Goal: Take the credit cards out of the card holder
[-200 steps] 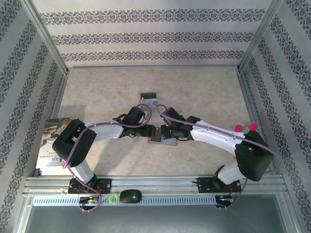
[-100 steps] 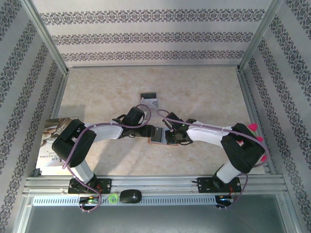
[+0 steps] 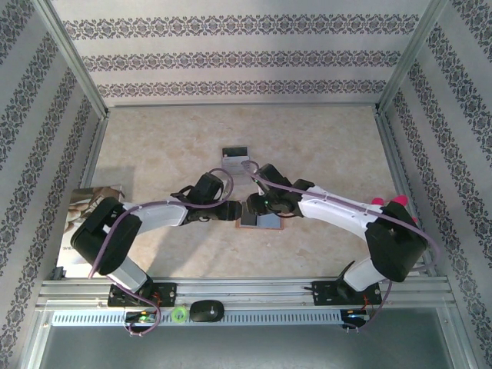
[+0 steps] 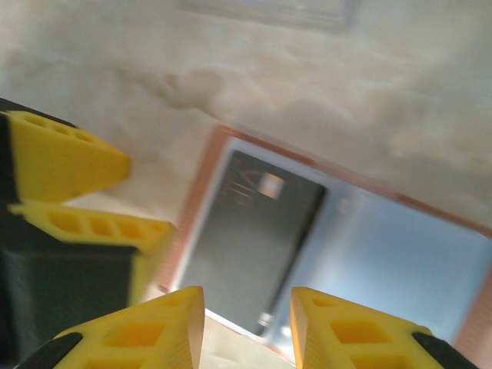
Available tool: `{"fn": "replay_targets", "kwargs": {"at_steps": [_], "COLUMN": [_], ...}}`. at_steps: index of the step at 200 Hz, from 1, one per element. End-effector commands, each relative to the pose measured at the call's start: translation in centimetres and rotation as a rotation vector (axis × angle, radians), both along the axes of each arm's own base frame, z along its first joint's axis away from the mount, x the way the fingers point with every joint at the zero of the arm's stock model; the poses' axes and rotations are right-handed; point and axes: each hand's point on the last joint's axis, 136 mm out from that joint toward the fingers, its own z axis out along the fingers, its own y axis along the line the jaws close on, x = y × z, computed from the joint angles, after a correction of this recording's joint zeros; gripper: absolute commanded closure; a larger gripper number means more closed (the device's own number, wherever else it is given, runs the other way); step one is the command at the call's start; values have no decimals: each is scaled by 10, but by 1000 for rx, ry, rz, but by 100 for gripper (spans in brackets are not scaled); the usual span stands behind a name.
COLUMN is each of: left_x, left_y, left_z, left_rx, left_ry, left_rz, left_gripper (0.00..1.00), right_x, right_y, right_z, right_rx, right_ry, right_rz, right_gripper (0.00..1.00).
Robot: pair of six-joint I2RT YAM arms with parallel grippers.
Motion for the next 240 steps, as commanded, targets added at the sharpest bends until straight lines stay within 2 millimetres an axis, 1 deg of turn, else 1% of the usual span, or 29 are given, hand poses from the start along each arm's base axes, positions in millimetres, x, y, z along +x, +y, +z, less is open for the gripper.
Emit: {"fn": "replay_targets", "kwargs": {"at_steps": [1,19,28,52,68,99,130,159,183,199,218,240], "left_x": [-4,-6,-8,-10,-12,-12,-12,-14,-16,-17,-19,-21], "left_y": [7,14,16,23,25,25,25,25,24,22,16,10], "left_z": [6,8,9,11,11,11,13,13,13,13,13,13], "left_rx": [23,36,40,52,53,40,36,32,26,14,-2,2], "left_ry": [-16,-27,-30,-43,-44,-44,-44,-39,-34,-29,-17,-15], "left_rz": [31,47,51,62,68,69,64,62,56,44,24,2], "left_gripper": [30,29,29,29,28,28,28,29,30,32,36,40], "right_x": [1,7,10,15,15,13,8,5,6,9,12,13], "right_y": [20,15,8,-7,-11,-8,3,20,28,25,19,12], "right_z": [-9,-19,-26,-40,-47,-57,-65,-63,-57,-52,-42,-36], "right_rx": [6,-51,-83,-132,-156,-168,-162,-130,-111,-109,-79,-22], "right_ry": [23,25,34,66,82,108,135,136,124,101,88,103], "right_rz": [55,16,-9,-52,-57,-37,6,50,58,40,20,8], "right_gripper": [64,64,64,64,64,63,63,63,64,64,64,70]}}
